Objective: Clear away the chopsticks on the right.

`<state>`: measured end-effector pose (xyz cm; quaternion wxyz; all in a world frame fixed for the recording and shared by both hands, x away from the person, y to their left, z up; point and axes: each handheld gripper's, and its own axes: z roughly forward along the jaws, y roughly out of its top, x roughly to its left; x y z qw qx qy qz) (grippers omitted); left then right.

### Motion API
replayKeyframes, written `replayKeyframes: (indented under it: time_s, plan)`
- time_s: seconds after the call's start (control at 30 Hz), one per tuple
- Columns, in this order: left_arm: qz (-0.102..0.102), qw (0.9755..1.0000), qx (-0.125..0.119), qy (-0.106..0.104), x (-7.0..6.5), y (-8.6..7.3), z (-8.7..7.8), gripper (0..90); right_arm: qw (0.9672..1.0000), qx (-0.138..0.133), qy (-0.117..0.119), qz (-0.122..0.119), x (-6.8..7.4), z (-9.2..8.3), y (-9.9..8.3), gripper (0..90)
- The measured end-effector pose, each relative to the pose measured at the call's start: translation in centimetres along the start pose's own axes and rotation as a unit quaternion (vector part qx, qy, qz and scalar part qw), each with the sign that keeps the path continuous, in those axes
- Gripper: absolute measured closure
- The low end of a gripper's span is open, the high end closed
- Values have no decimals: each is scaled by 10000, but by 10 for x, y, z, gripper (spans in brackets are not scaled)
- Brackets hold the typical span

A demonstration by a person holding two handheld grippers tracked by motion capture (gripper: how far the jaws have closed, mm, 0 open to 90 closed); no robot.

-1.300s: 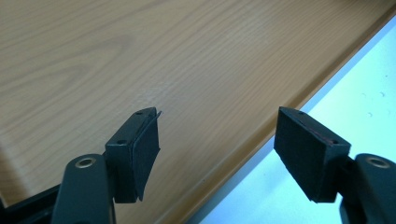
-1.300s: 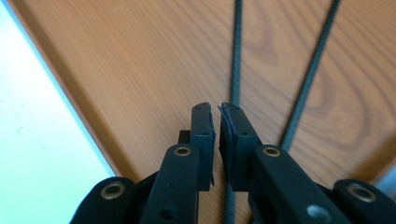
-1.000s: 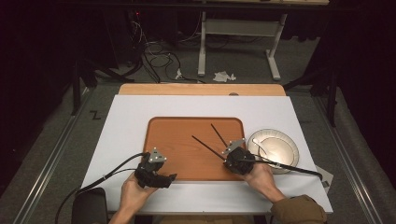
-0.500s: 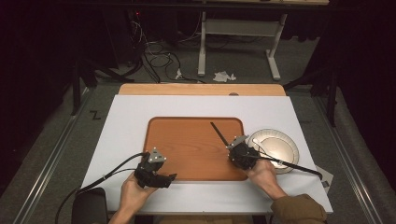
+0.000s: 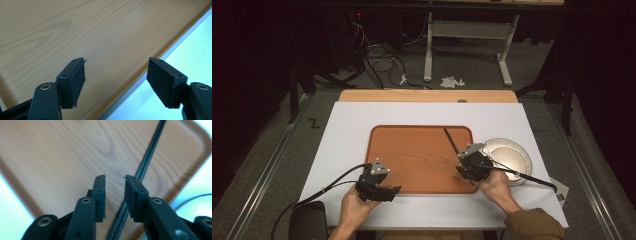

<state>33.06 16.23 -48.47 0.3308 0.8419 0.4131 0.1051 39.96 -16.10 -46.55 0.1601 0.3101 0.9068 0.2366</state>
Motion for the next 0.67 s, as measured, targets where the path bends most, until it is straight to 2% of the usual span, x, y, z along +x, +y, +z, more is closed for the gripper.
replayKeyframes:
  time_s: [0.13,0.2,0.23,0.33,0.4,0.47,0.57,0.67]
  plan:
    - [31,10000,-35,25,0,0,-2,309,9996,-273,-102,-67,0,-18,-8,675]
    - [10,10000,-88,27,-1,0,-3,311,9990,-455,-23,-6,-1,-27,-13,659]
    - [7,9999,-106,34,-1,-1,-3,311,9984,-543,98,102,-4,-32,-17,647]
    - [31,9999,-123,44,0,-1,-4,312,9978,-631,91,189,-8,-38,-27,616]
    - [27,9999,-147,60,0,-1,-5,312,9975,-651,129,252,-9,-41,-34,593]
    - [31,9999,-153,64,0,-1,-5,312,9978,-623,85,202,-7,-42,-40,588]
    - [30,9999,-158,62,-1,-1,-6,312,9973,-597,257,333,-7,-41,-48,586]
    - [36,9999,-155,60,0,-1,-6,312,9982,-488,177,288,-6,-37,-50,586]
